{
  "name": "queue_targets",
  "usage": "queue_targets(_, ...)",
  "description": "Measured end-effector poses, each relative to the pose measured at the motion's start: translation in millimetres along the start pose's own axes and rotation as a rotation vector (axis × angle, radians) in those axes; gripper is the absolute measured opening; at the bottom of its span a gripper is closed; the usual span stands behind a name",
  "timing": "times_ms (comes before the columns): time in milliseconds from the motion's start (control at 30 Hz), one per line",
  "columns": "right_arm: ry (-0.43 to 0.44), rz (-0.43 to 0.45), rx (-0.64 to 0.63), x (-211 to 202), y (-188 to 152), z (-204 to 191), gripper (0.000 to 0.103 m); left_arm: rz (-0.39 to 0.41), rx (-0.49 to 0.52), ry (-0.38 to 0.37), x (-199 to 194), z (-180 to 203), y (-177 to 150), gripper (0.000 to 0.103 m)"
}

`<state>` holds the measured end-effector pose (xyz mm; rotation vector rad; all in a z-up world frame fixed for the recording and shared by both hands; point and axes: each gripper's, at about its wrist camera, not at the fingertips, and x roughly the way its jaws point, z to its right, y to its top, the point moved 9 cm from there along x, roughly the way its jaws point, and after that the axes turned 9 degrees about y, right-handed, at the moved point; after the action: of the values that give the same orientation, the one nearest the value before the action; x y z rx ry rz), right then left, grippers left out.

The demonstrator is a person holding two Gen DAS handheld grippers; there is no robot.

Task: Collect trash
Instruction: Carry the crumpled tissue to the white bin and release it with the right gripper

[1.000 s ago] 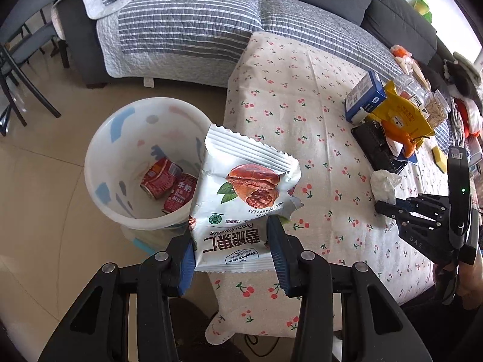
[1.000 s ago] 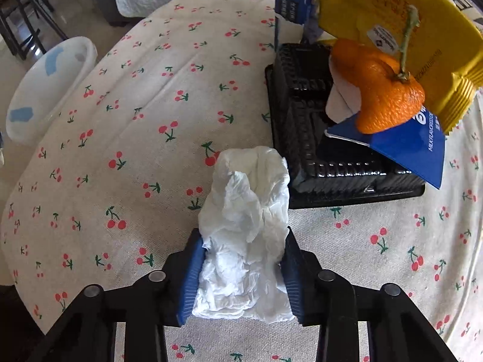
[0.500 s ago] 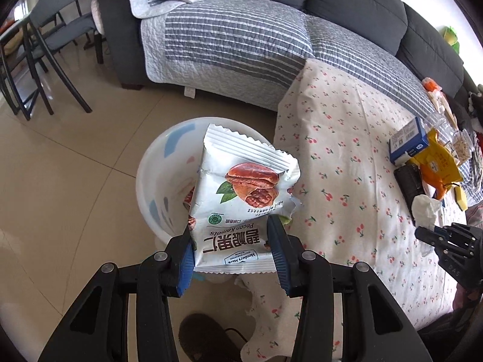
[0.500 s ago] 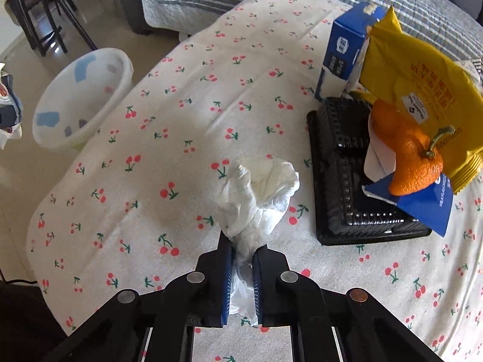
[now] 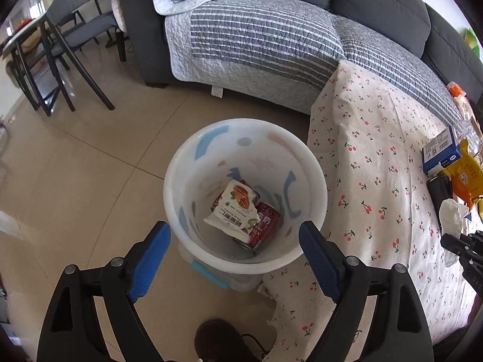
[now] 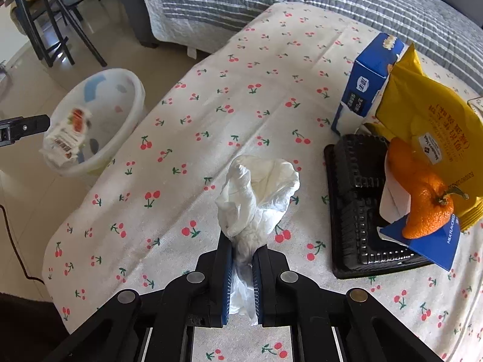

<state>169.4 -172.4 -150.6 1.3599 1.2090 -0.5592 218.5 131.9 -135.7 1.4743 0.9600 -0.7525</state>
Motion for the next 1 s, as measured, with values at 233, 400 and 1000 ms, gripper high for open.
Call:
queue_targets(233,0.023,0.0,-0.006,6.0,8.4,-12.7,0.01,-0.01,-0.012,0.014,-6.2,-15.9,-9.7,0.1)
queue_targets(400,0.052,-0.011,-0.032,14.0,19.4,-35.1,0.01,-0.004,-0.03,0.026,-9.3,-36.8,-18.4,0.103)
queue_targets(1000,0.15,-0.01,-0.089,93.4,83.0,-131.7,0.013,-0.011,-0.156,0.043,-9.9,-105.9,-33.8,0.103)
